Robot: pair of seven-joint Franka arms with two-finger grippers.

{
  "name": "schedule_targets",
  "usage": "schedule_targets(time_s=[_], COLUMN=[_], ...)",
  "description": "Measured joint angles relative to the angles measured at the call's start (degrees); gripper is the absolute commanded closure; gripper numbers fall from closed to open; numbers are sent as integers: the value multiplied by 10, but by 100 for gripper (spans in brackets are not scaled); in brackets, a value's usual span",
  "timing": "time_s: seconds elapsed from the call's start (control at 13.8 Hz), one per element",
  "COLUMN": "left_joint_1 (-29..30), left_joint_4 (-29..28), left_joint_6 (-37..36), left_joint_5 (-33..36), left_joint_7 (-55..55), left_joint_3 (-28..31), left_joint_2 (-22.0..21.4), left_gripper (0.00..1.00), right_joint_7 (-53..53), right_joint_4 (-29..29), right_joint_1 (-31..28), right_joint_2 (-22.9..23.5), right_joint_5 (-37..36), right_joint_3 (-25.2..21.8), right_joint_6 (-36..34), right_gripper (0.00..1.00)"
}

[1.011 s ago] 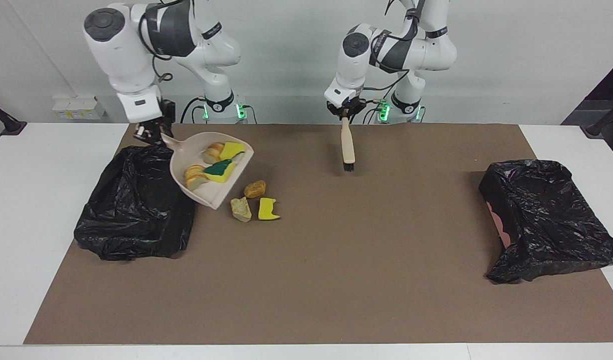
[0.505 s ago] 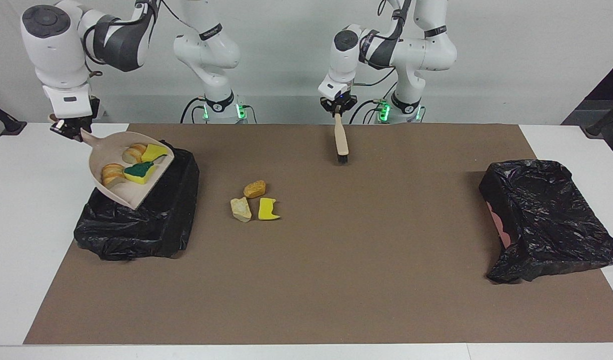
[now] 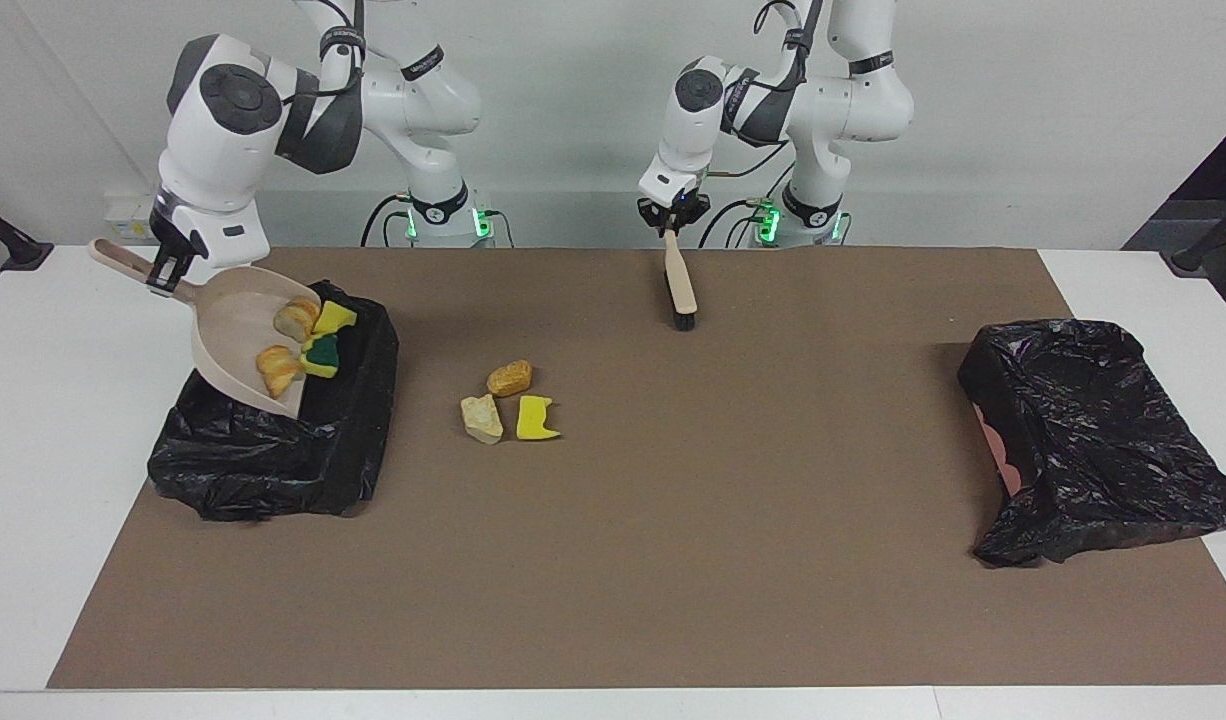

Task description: Sweep and dump trash in bin

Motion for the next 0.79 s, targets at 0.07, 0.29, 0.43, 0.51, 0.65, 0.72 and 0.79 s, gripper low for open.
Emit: schedule_targets(time_s=[0.07, 0.29, 0.43, 0.51, 0.65, 0.72, 0.79], left_joint_1=[0, 0, 7, 17, 32, 32, 32], left_joint_4=[0, 1, 9, 18, 42, 56, 74], left_joint_6=[0, 1, 4, 4, 4, 2, -8], left_joint_5=[0, 0, 0, 0, 20, 54, 102], left_joint_7=[0, 5, 37, 57, 92, 102, 113], left_joint_3=[0, 2, 7, 15, 49, 82, 125], left_joint_2=[2, 14, 19, 19, 19, 20, 21], left_gripper=[32, 0, 0, 0, 0, 0, 0], right_joint_7=[-7, -20, -20, -21, -21, -21, -17], right_joint_4=[-3, -4, 1, 10, 41, 59, 78], right_joint_1=[4, 30, 37, 37, 37, 37, 37], right_joint_2=[0, 0, -4, -9, -23, -29, -34], right_joint_5=[-20, -64, -71, -71, -69, -58, -33], right_joint_3=[0, 1, 1, 1, 1, 2, 5], right_joint_6=[0, -15, -32, -47, -99, -130, -162], right_gripper=[100, 100, 100, 100, 100, 100, 100])
